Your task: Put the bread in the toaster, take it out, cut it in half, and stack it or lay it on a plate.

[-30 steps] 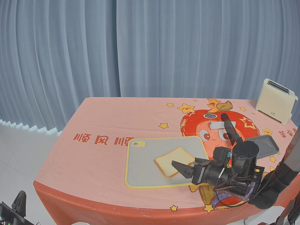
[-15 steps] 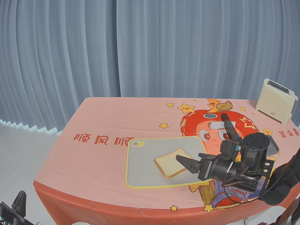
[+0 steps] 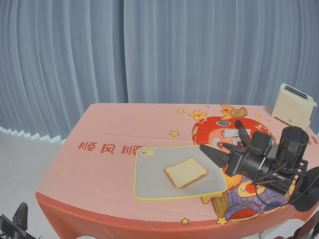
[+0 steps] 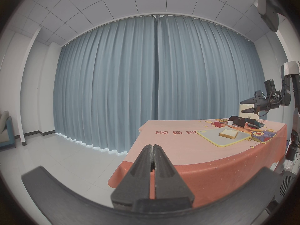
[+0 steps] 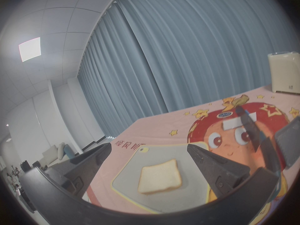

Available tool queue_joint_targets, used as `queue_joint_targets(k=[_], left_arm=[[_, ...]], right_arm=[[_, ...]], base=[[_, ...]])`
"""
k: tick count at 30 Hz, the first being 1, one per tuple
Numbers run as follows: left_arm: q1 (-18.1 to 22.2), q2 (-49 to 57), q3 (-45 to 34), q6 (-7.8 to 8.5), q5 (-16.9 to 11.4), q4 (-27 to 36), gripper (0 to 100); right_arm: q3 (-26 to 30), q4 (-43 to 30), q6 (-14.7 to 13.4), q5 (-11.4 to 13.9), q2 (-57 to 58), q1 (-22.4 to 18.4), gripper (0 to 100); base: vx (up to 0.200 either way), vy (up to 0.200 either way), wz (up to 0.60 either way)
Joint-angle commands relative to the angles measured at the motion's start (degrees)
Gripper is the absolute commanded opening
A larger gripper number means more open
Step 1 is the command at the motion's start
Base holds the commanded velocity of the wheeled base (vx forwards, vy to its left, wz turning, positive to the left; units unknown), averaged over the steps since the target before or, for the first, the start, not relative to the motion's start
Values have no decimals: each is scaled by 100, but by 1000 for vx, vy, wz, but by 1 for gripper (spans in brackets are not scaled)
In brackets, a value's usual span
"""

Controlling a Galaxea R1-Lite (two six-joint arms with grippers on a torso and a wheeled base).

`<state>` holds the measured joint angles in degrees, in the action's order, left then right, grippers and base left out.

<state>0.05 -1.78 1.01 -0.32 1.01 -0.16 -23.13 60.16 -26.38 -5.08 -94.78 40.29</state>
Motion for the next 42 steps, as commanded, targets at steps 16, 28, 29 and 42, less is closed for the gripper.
queue_joint_targets(k=[16,28,29,42], left_arm=[[4,-7,-101,-3,4,-2,0],[4,-7,-101,-3,4,-2,0],[4,-7,-101,-3,4,-2,0],[4,-7,-101,-3,4,-2,0]], right_arm=[[-43,-13,379,7,812,-329,100],[-96,-31,555,7,935,-382,100],[-78,-31,564,7,909,-364,100],[-386,-39,1003,-573,768,-461,100]], base=[[0,0,0],[0,0,0],[0,0,0],[0,0,0]])
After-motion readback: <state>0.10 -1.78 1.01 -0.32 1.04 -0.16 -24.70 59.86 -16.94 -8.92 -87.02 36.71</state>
